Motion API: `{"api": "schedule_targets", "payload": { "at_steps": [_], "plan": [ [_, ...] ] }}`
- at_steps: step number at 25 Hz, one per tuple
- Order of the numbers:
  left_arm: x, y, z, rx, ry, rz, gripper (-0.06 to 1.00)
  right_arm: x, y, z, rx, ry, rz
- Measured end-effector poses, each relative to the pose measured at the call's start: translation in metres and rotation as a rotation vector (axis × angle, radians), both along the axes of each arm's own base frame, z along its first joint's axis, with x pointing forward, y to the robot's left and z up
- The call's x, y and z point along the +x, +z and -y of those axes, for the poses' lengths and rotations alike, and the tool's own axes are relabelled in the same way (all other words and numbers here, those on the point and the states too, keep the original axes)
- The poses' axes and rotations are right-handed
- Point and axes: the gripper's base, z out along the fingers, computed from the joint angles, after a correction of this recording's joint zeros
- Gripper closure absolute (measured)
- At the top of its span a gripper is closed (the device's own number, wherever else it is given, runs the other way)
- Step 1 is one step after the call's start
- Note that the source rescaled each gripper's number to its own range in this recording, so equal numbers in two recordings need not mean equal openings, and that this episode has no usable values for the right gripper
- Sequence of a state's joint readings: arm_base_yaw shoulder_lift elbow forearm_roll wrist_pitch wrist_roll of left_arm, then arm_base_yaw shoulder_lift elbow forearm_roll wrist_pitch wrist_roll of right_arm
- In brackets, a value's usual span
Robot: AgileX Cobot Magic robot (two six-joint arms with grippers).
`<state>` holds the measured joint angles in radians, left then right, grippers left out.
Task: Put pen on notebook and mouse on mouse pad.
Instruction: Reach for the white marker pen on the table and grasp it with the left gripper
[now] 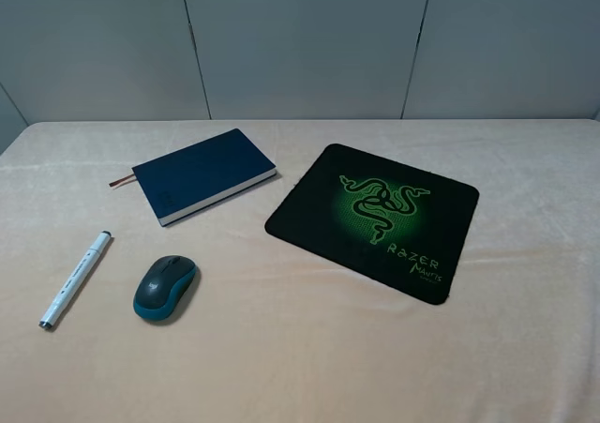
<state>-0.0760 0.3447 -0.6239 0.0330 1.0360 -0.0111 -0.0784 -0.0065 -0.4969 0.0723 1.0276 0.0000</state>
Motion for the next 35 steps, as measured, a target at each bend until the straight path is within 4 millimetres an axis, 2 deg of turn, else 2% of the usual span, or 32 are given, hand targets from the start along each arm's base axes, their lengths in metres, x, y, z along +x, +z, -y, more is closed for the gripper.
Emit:
{"api": "schedule_targets", "payload": {
  "at_steps": [4,8,14,18,25,35],
  "plan": [
    [0.032,0.002,0.002,0.009,0.001,-0.122,-0.04,0.0,0.0,0.0,0.0,0.0,0.0],
    [0.066,-0.005,0.005,0.017,0.002,-0.236,-0.04,0.0,0.0,0.0,0.0,0.0,0.0],
    [0.113,-0.03,0.008,0.024,0.008,-0.362,-0.05,0.0,0.0,0.0,0.0,0.0,0.0],
    [0.136,-0.051,0.01,0.018,0.029,-0.439,-0.05,0.0,0.0,0.0,0.0,0.0,0.0],
    [0.168,-0.09,0.012,0.027,0.044,-0.57,-0.05,0.0,0.0,0.0,0.0,0.0,0.0],
    [0.195,-0.133,0.012,0.069,0.031,-0.626,-0.05,0.0,0.0,0.0,0.0,0.0,0.0]
  ]
}}
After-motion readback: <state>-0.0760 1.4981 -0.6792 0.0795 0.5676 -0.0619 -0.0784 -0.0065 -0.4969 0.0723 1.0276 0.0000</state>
